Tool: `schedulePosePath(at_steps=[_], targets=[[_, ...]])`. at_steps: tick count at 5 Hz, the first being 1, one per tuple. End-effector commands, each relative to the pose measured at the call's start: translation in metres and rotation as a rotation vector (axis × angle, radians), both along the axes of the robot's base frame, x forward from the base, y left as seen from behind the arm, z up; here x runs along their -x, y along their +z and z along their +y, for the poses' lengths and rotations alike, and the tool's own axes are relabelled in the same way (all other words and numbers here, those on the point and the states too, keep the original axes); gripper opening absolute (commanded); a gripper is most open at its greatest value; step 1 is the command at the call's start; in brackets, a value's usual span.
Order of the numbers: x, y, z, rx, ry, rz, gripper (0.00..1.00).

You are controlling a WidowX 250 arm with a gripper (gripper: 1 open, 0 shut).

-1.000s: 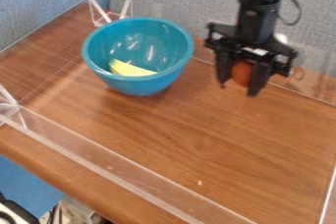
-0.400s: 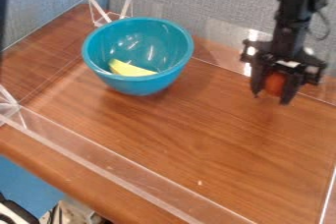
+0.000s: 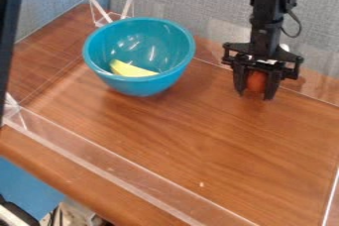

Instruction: Put the mushroom in the blue bowl

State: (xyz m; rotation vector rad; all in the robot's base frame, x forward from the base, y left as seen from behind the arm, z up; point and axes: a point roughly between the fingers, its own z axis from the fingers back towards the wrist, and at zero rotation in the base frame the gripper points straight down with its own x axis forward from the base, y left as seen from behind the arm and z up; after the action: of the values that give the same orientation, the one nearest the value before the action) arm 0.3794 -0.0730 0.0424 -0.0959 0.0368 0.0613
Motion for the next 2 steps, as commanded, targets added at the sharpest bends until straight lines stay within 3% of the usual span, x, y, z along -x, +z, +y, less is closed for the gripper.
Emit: schedulePosePath(at_steps=[1,2], targets=[[-0.008,0.040,-0.011,0.029,0.003,-0.092,0.00],[0.002,0.052,-0.014,0.052,-0.107,-0.102,0.00]])
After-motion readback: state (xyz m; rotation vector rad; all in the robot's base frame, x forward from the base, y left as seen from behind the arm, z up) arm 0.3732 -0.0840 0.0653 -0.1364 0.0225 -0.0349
